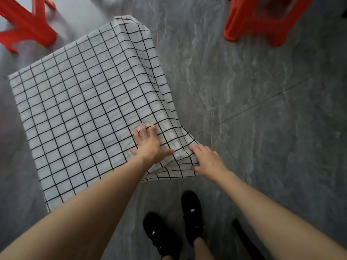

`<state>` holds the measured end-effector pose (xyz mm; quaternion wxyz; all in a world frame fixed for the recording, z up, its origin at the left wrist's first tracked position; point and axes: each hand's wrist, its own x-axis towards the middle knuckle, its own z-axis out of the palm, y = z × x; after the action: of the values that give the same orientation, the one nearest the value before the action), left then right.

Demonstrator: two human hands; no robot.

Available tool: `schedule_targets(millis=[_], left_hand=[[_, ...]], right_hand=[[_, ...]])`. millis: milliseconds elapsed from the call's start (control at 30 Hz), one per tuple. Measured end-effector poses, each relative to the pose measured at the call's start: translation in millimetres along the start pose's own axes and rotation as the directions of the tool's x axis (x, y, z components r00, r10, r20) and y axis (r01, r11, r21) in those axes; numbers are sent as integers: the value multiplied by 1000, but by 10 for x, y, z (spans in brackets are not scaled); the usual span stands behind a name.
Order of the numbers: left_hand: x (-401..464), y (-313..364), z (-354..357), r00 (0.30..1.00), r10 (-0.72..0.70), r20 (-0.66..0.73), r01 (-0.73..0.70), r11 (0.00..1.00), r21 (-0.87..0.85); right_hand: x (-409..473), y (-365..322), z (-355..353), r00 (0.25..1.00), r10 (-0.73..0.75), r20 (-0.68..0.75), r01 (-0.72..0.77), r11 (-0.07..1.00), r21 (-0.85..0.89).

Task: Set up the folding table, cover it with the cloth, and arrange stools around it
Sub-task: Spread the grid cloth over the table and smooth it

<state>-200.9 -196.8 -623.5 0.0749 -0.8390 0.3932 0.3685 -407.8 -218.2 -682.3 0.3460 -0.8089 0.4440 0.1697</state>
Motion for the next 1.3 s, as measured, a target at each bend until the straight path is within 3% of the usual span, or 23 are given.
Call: schedule_targets(millis=[167,267,367,467,567,633,933,1133,1300], left_hand=[[-18,-14,11,1000,10,-2,-10,1000,-12],[-9,-18,-1,1000,5,9,-4,999,-33],[6,-8,-20,1000,-1,22,2,999,-51],[12,6,-15,1000,-13,27,15,998,-54],[8,16,2,1000,-14,23,16,998,-59],[4,16,0,1000,-13,18,14,998,-65],[12,16,-6,999,-11,40,14,998,-65],[12,14,-22,998,-13,54,16,998,-61],[-11,23,-50,998,6,67,-2,998,-59]], right_hand=[[160,-15,43,986,164,-19,-165,980,-110],[242,-60,153,962,261,81,-236,943,-236],[255,-83,208,937,324,130,-299,937,-180],[170,-179,109,987,155,43,-153,986,-61],[83,-345,61,974,-56,-217,59,998,5],[98,-409,46,961,-55,-271,66,997,32],[377,-309,278,988,151,-37,-150,988,33],[289,-100,401,981,193,30,-193,981,-13],[80,104,309,947,314,71,-306,946,-103]])
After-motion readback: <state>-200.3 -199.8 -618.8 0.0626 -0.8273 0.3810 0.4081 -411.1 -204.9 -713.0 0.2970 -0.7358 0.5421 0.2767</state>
